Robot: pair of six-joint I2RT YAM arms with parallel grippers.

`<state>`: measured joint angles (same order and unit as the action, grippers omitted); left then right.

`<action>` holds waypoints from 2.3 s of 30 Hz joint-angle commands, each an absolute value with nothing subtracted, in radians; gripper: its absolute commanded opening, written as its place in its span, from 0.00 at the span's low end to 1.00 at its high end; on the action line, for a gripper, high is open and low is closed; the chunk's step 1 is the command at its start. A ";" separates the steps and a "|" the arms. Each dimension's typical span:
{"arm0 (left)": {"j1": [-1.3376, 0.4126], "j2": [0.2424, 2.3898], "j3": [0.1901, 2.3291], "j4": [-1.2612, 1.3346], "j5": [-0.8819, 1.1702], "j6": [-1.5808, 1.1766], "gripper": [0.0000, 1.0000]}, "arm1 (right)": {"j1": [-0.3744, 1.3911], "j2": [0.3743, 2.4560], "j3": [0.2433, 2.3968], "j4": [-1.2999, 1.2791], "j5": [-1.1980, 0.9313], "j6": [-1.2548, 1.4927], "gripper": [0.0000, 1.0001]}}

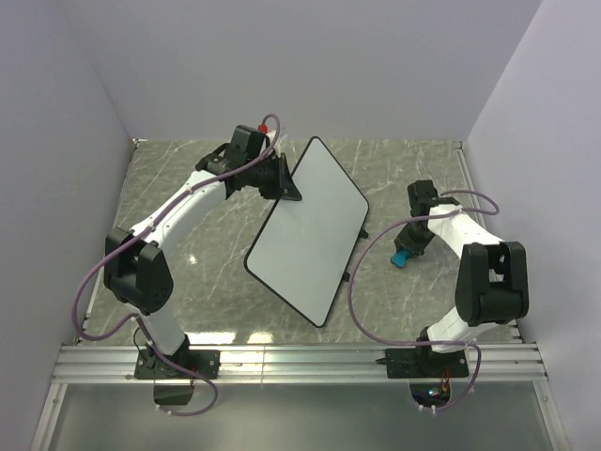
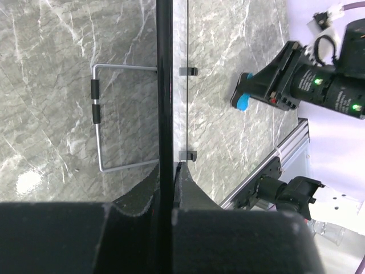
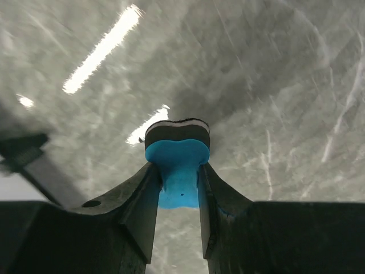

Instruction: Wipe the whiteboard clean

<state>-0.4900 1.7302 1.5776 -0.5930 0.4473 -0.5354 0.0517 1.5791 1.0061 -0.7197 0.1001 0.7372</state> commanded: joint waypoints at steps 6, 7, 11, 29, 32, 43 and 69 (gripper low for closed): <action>-0.545 1.825 1.588 -0.779 0.308 -0.391 0.16 | 0.063 1.620 0.989 -0.726 0.106 0.674 0.89; -0.545 1.828 1.597 -0.784 0.307 -0.394 0.19 | 0.063 1.623 0.997 -0.727 0.109 0.670 0.93; -0.545 1.829 1.643 -0.801 0.316 -0.420 0.33 | 0.061 1.626 1.015 -0.732 0.106 0.657 0.97; -0.545 1.763 1.741 -0.853 0.285 -0.479 0.56 | 0.063 1.655 1.031 -0.719 0.081 0.621 0.99; -0.545 1.759 1.743 -0.856 0.270 -0.480 0.57 | 0.063 1.658 1.037 -0.721 0.080 0.620 0.99; -0.541 1.732 1.747 -0.896 0.123 -0.471 0.64 | 0.061 1.649 1.037 -0.723 0.074 0.604 1.00; -0.348 1.446 1.671 -0.876 -0.129 -0.485 0.65 | 0.098 1.444 1.198 -0.805 -0.028 0.511 1.00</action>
<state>-0.3710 1.5681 1.6882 -0.8978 -0.0540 -0.4694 0.0696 1.5558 1.0824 -0.7948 0.0433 0.5640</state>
